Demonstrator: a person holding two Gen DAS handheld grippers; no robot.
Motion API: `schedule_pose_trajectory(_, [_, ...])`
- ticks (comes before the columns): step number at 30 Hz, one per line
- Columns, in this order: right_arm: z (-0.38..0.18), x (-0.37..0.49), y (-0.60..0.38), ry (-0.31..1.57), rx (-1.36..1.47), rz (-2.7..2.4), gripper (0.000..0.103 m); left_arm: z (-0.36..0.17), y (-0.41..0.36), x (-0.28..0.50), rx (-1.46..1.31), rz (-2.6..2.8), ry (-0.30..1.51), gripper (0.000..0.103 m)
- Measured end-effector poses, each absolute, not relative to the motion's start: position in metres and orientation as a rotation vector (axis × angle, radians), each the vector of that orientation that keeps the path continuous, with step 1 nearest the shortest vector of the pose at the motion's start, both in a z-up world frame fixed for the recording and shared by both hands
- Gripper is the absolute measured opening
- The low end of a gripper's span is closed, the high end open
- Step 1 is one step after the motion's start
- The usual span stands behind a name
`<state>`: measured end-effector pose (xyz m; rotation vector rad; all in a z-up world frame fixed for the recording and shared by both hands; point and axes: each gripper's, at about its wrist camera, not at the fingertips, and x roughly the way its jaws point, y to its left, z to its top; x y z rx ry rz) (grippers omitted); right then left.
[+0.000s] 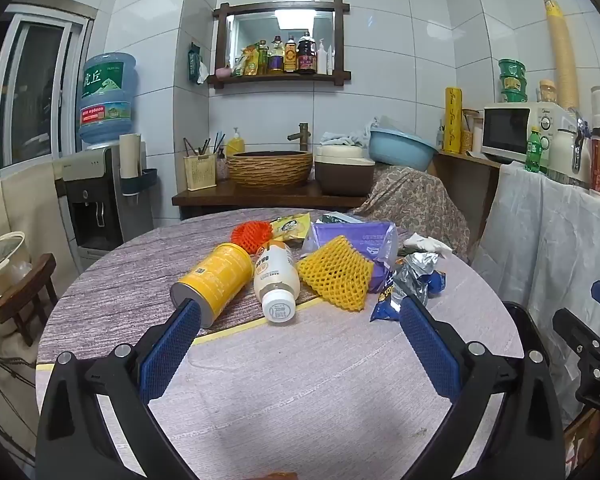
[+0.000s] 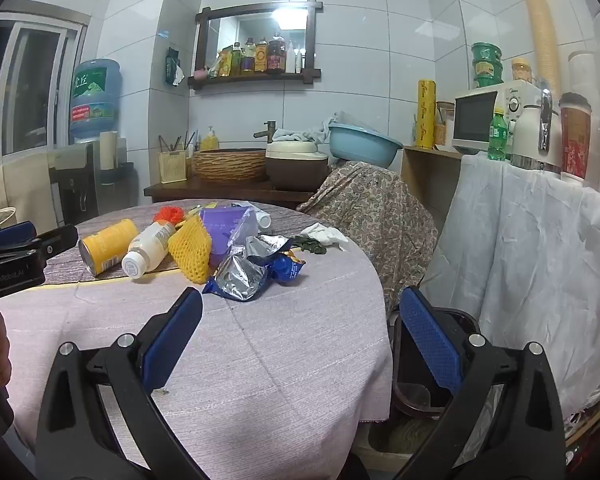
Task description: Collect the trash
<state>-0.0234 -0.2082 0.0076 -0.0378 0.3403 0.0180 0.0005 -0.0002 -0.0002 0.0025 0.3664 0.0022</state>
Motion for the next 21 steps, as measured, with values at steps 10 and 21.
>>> schedule_pose_trajectory(10, [0.0070,-0.0230,-0.2075,0.343,-0.035,0.018,0.098,0.0000,-0.0003,0.0005,0.001,0.001,0.366,0.098])
schedule_pose_trajectory(21, [0.0058,-0.0195,-0.2060,0.346,-0.035,0.020,0.098,-0.0042,-0.0040,0.0040,-0.002,0.000,0.367,0.098])
